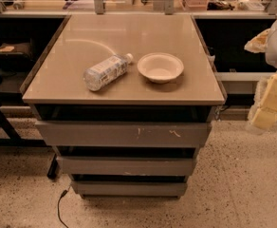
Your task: Open middle drawer
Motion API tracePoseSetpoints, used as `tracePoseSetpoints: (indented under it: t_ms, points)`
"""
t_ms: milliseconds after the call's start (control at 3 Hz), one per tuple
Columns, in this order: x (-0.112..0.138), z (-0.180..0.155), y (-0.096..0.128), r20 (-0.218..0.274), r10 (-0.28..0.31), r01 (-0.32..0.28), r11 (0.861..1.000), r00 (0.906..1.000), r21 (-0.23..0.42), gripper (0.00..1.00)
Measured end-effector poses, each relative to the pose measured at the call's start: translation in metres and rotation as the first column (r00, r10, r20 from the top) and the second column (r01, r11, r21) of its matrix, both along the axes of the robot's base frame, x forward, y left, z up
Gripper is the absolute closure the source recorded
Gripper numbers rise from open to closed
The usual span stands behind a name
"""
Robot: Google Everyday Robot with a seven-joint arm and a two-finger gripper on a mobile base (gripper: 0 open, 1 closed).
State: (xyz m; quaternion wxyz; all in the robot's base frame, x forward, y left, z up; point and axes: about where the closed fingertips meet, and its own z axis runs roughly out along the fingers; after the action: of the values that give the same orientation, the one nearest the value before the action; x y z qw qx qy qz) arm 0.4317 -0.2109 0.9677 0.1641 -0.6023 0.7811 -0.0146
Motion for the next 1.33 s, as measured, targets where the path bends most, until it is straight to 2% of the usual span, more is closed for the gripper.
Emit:
tracePoseSetpoints:
  t_ms: [333,667,1000,1333]
  points:
    - [-0.023,-0.031,0.026,-0.047,0.008,-0.004,0.996,0.9988,0.089,0.00]
    - [-0.044,-0.091,0.054,-0.139,0.021,0.000,0.989,0.9901,0.150,0.00]
    - [-0.056,-0.156,0.082,-0.210,0.046,-0.002,0.979,0.9767,0.203,0.00]
    - [-0.062,-0.207,0.110,-0.268,0.070,-0.005,0.972,0.9608,0.237,0.00]
